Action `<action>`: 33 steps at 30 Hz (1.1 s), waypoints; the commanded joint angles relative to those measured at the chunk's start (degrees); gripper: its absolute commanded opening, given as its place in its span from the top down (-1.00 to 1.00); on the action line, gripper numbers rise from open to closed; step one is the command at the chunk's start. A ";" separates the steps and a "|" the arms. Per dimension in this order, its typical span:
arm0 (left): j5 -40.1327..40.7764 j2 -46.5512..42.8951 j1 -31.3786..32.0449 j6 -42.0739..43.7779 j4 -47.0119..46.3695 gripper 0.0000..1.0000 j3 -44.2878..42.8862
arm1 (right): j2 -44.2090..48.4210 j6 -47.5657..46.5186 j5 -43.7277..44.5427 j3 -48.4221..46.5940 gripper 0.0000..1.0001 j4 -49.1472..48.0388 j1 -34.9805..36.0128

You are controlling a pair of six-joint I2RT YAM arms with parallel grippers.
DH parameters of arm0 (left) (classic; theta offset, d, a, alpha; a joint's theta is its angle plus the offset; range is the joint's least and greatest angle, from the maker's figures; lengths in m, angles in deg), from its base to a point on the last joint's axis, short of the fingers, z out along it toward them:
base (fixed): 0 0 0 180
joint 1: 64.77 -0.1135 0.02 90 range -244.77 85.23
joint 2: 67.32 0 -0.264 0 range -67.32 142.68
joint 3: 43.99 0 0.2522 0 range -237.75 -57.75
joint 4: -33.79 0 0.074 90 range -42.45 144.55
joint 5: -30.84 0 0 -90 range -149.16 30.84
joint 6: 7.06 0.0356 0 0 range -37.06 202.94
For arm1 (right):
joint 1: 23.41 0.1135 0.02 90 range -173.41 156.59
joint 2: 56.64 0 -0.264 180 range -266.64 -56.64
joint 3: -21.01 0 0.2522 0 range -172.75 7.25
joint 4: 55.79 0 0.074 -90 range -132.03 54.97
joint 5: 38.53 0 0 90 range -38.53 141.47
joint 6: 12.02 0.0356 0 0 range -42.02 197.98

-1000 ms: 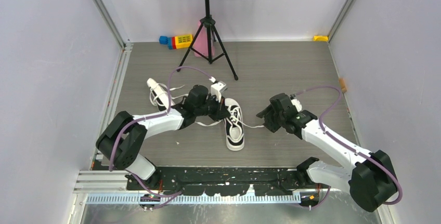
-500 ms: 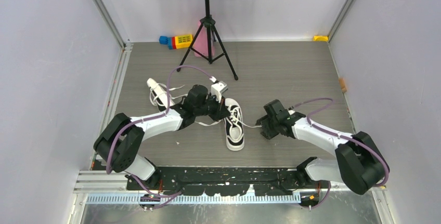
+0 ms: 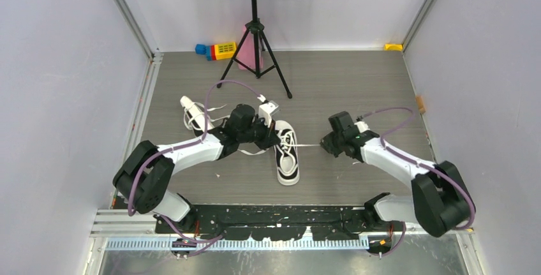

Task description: Tie the shoes

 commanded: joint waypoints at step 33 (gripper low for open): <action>1.59 3.32 3.60 20.25 12.10 1.00 -10.83 | -6.77 -33.06 -38.06 -12.62 1.00 -21.08 -9.38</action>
